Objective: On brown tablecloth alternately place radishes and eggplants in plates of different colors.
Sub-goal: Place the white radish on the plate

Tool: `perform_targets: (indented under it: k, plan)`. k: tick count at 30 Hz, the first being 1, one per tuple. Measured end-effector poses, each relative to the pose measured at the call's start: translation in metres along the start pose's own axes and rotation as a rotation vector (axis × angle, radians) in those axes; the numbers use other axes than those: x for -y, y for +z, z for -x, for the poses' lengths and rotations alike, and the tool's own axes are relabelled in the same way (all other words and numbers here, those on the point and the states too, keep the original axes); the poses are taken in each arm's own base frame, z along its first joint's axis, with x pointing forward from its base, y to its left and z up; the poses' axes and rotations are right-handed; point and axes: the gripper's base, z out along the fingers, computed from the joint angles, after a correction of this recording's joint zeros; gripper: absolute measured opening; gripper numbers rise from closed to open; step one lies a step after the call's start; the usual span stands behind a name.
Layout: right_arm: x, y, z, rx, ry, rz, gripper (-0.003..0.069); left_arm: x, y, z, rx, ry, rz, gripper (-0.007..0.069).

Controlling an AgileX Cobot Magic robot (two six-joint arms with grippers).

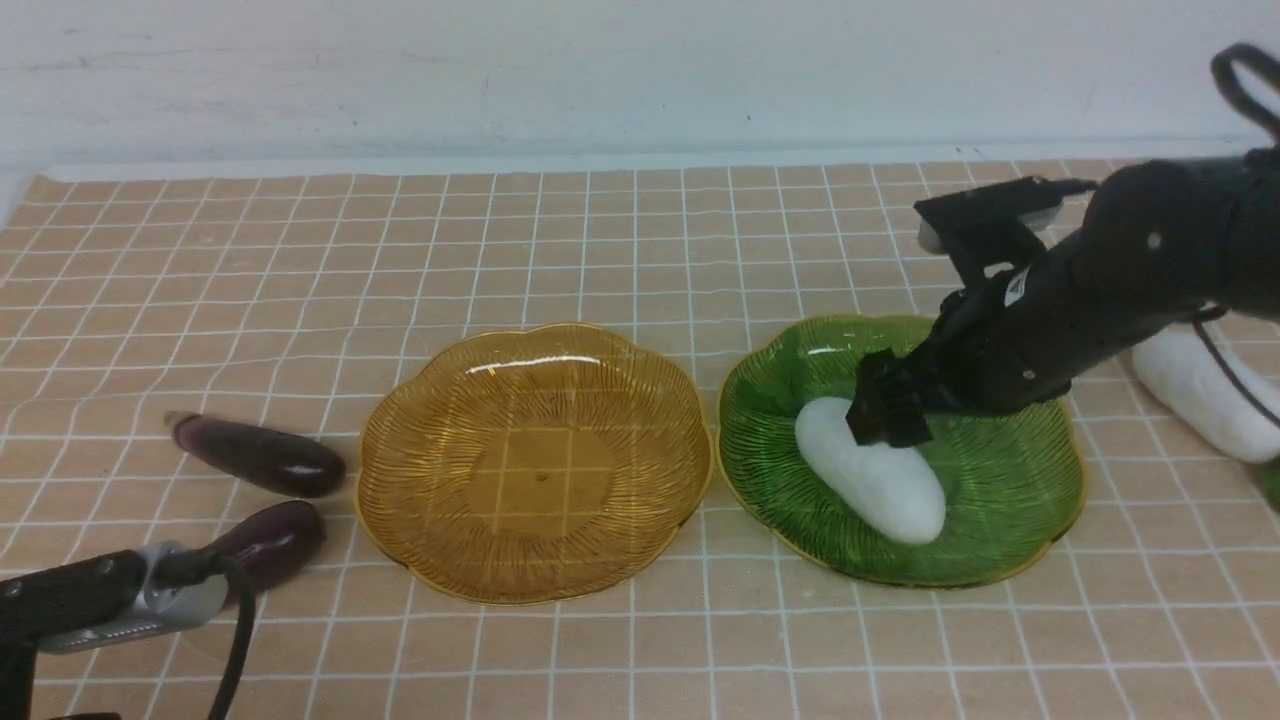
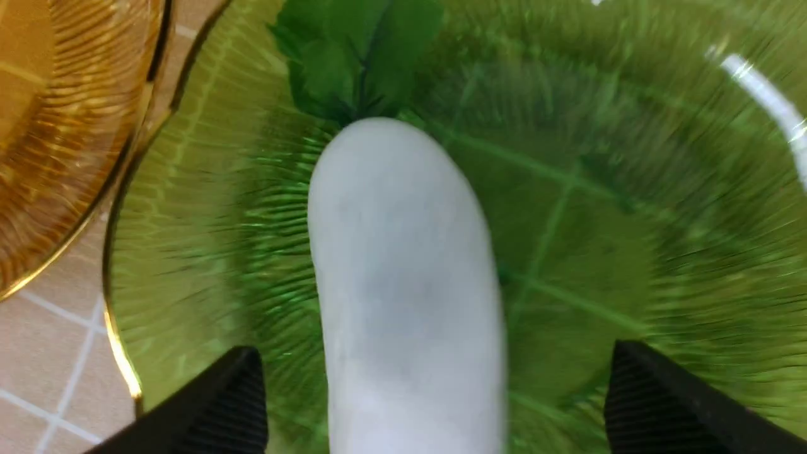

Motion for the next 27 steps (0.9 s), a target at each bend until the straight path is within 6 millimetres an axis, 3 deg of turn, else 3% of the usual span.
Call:
perform_targets:
  k: [4, 8, 9, 10, 11, 13, 14, 15, 19, 20, 24, 27]
  plan:
    - [0.018, -0.015, 0.012, -0.029, 0.02, -0.048, 0.0655, 0.0, 0.0, 0.0, 0.0, 0.0, 0.0, 0.0273]
    - [0.076, -0.031, 0.016, -0.073, 0.104, -0.18, 0.0372, 0.0, 0.0, 0.0, 0.0, 0.0, 0.0, 0.0273]
    - [0.079, -0.031, 0.016, -0.074, 0.113, -0.184, 0.0372, 0.0, 0.0, 0.0, 0.0, 0.001, 0.001, 0.0273]
    - [0.108, -0.033, 0.011, -0.088, 0.171, -0.228, 0.0188, 0.0, 0.0, 0.0, 0.0, 0.003, 0.003, 0.0273]
    - [0.12, -0.034, 0.008, -0.087, 0.194, -0.247, 0.0123, -0.001, 0.0, 0.0, -0.001, 0.006, 0.007, 0.0273]
    - [0.142, -0.035, 0.002, -0.089, 0.241, -0.279, 0.0044, -0.001, 0.0, 0.0, -0.001, 0.01, 0.011, 0.0273]
    - [0.147, -0.036, 0.001, -0.086, 0.251, -0.286, 0.0038, -0.001, 0.0, 0.0, -0.001, 0.011, 0.012, 0.0273]
    - [0.165, -0.035, -0.005, -0.08, 0.282, -0.313, 0.0007, -0.001, 0.0, 0.0, -0.002, 0.011, 0.012, 0.0273]
    - [0.186, -0.033, -0.012, -0.071, 0.31, -0.341, 0.0007, -0.001, 0.0, 0.0, -0.002, 0.011, 0.013, 0.0273]
    - [0.194, -0.027, -0.016, -0.075, 0.314, -0.348, 0.0041, -0.001, 0.0, 0.0, -0.002, 0.011, 0.013, 0.0273]
    - [0.199, -0.014, -0.017, -0.084, 0.292, -0.343, 0.0158, -0.001, 0.0, 0.0, -0.002, 0.011, 0.013, 0.0273]
    - [0.203, 0.0, -0.019, -0.09, 0.28, -0.344, 0.0388, -0.001, 0.0, 0.0, -0.002, 0.012, 0.013, 0.0273]
